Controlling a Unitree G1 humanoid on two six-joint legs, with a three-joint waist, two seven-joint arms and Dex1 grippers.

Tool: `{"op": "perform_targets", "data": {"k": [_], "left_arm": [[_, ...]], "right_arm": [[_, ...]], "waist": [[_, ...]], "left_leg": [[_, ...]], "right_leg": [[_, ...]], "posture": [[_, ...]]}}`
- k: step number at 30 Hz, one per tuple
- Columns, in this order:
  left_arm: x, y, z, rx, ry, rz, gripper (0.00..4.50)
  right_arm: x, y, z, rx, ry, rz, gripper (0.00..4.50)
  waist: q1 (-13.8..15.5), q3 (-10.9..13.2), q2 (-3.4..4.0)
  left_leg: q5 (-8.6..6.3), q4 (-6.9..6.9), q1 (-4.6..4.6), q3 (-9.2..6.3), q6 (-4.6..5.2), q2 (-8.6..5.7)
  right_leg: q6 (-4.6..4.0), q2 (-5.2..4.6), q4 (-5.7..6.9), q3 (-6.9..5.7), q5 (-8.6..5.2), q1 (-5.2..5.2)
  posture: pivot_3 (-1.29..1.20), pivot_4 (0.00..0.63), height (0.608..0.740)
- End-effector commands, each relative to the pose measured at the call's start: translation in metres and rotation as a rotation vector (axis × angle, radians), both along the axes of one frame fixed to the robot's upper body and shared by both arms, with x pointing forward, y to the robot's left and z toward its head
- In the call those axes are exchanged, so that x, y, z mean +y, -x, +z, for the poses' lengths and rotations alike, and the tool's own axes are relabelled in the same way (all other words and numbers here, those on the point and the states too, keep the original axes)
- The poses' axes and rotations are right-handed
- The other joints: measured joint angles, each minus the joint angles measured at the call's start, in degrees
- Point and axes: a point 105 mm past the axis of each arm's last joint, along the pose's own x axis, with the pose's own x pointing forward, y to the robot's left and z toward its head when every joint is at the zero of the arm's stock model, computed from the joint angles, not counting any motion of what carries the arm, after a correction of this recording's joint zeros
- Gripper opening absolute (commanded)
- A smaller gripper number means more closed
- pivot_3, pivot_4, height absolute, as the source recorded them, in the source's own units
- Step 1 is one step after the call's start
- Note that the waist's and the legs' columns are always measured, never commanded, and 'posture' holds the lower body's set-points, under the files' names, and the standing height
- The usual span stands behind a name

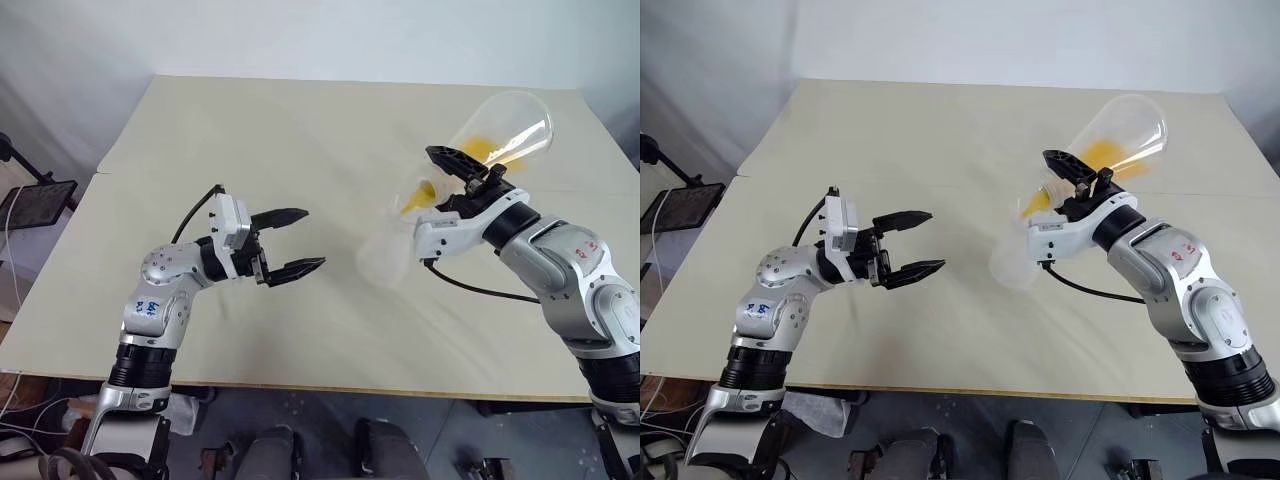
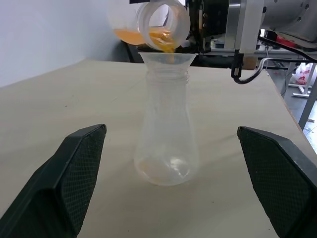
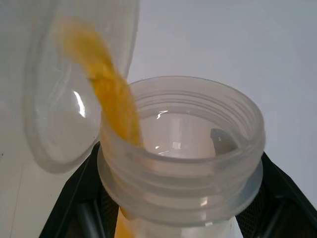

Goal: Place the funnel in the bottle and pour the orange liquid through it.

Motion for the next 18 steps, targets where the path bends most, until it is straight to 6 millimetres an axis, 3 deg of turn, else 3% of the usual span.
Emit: {"op": "perform_targets", "data": {"k": [1,18], "left_arm": [[-0.0023,0.0008,0.0080,-0.034,0.011,-0.006,4.50],[-0.0044,0.0009,0.0093,-0.036,0.018,-0.004,4.50]], "right_arm": [[-0.0020,0.0064,0.0223,-0.099,0.004,0.002,2.46],[-0.0051,0.0059,0.0223,-0.119,0.026,-0.005,2.46]], "waist": [[0.0,0.0,0.00],[0.0,0.0,0.00]], "left_leg": [[0.00,0.00,0.00,0.00,0.00,0.00],[0.00,0.06,0.00,0.00,0.00,0.00]], "right_leg": [[0.00,0.00,0.00,0.00,0.00,0.00],[0.00,0.00,0.06,0.01,0.00,0.00]], "posture": [[0.00,0.150,0.740],[0.00,0.150,0.740]]}}
